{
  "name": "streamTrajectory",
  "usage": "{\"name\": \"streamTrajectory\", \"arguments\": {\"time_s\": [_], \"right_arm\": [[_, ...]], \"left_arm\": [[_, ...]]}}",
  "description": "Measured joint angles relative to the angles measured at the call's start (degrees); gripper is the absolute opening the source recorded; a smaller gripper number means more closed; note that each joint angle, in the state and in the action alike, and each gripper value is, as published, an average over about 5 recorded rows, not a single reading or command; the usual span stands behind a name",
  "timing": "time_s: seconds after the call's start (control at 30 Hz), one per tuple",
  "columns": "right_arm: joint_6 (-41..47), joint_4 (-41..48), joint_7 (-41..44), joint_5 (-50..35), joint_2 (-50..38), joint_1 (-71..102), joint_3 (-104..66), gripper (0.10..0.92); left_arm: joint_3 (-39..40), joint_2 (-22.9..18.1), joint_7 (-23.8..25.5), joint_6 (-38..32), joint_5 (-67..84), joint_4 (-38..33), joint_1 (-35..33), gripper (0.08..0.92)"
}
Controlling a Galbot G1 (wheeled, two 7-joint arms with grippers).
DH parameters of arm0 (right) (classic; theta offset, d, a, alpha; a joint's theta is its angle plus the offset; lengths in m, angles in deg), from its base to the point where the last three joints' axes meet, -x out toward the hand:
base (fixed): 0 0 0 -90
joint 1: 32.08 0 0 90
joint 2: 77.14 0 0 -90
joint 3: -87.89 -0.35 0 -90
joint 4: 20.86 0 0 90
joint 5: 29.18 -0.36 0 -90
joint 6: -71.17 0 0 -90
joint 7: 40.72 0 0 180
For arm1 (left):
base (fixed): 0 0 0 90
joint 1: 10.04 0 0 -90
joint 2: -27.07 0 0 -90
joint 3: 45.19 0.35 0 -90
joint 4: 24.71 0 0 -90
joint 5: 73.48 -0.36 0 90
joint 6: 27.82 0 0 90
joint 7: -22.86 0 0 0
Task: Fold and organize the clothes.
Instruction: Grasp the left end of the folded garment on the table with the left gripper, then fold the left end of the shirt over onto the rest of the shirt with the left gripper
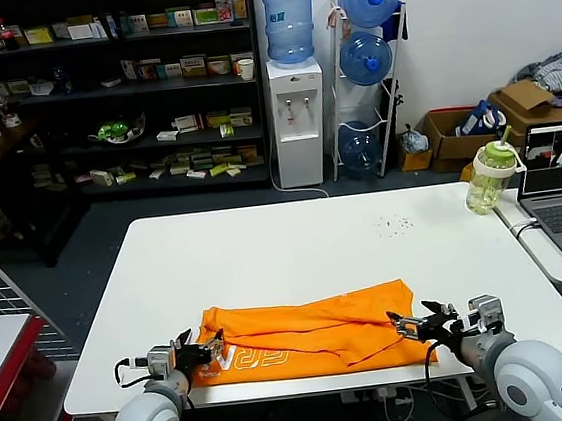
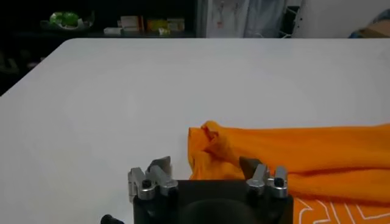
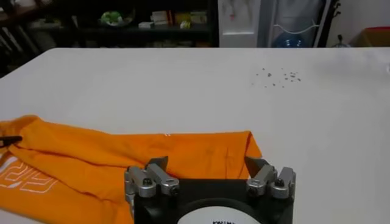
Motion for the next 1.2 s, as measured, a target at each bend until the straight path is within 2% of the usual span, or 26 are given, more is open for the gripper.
{"name": "streamTrajectory", "arguments": {"time_s": [0.67, 0.77, 0.93, 1.2], "right_arm": [[-0.44, 0.00, -0.04, 0.81, 1.18, 0.34, -0.09, 0.823], [-0.52, 0.03, -0.09, 1.02, 1.42, 0.18, 0.02, 0.823], [-0.72, 0.01, -0.16, 1.52, 2.03, -0.44, 0.64, 0.823], [-1.19, 0.31, -0.07, 2.23, 3.13, -1.73, 1.85, 0.823]], "left_arm": [[-0.25, -0.85, -1.90, -0.49, 1.63, -0.38, -0.65, 0.149], [-0.75, -0.16, -2.32, -0.38, 2.12, -1.28, -1.05, 0.108], [-2.17, 2.43, -2.66, -0.02, 3.22, -3.49, -2.05, 0.107], [-7.83, 10.16, -2.43, 0.68, 5.90, -5.19, -4.77, 0.107]]}}
